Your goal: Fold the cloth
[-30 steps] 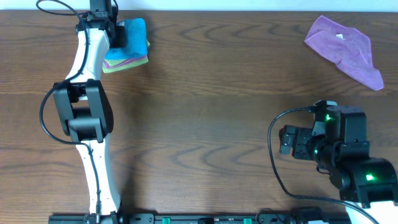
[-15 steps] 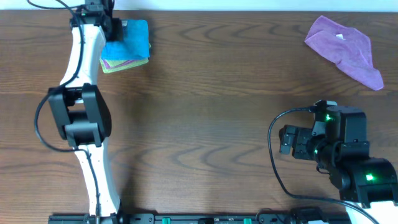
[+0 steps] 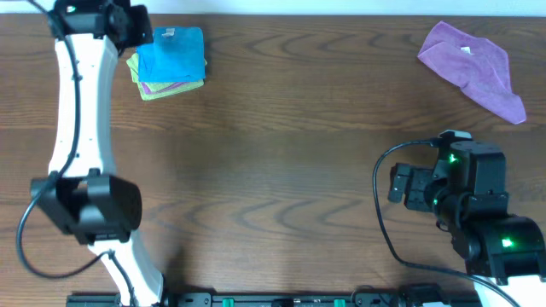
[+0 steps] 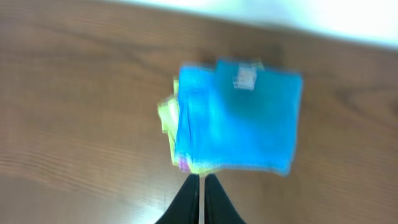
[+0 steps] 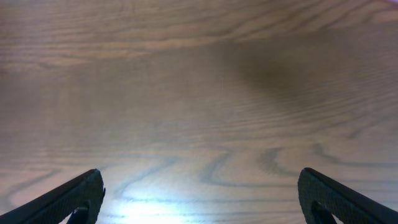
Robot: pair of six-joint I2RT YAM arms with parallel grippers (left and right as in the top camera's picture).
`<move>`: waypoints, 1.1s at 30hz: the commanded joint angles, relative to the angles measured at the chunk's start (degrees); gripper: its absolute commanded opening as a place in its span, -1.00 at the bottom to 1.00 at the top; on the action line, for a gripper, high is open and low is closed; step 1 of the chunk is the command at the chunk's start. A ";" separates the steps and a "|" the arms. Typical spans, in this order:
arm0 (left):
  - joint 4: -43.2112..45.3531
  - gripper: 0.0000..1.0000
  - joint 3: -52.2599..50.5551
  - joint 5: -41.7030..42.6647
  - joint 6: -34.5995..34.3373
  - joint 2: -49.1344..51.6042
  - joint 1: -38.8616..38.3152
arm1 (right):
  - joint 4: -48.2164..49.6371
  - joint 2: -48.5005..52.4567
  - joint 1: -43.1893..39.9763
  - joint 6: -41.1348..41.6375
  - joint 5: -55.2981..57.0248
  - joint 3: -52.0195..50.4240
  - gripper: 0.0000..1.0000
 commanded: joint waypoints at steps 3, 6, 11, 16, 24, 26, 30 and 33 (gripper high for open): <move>-8.50 -0.68 1.55 2.54 -1.49 -8.11 -0.92 | -0.35 -0.44 -0.09 0.26 3.15 0.26 0.99; -12.70 -0.66 1.46 2.56 -1.79 -12.63 -1.99 | -1.95 -1.49 -0.09 0.33 2.71 2.32 0.99; -17.11 -0.67 0.70 1.84 -2.19 -22.60 -5.99 | -8.00 -5.75 -0.09 0.28 2.80 8.50 0.98; -18.78 -0.67 -7.08 -0.39 -4.46 -35.28 -11.76 | -13.07 -14.27 -0.09 1.33 2.99 9.46 0.99; -11.37 -0.56 -37.86 -3.58 -14.84 -60.59 -19.87 | -20.41 -28.72 0.87 1.77 2.29 9.46 0.99; -9.75 -0.40 -43.50 -3.52 -16.55 -65.83 -20.39 | -21.18 -30.03 1.33 1.77 2.32 9.44 0.98; -9.40 0.81 -48.81 -3.45 -16.55 -70.29 -20.37 | -20.50 -30.12 1.42 1.77 2.34 9.44 0.99; -9.49 0.91 -50.49 -3.48 -16.52 -70.58 -20.37 | -20.15 -30.12 1.42 1.75 2.32 9.44 0.99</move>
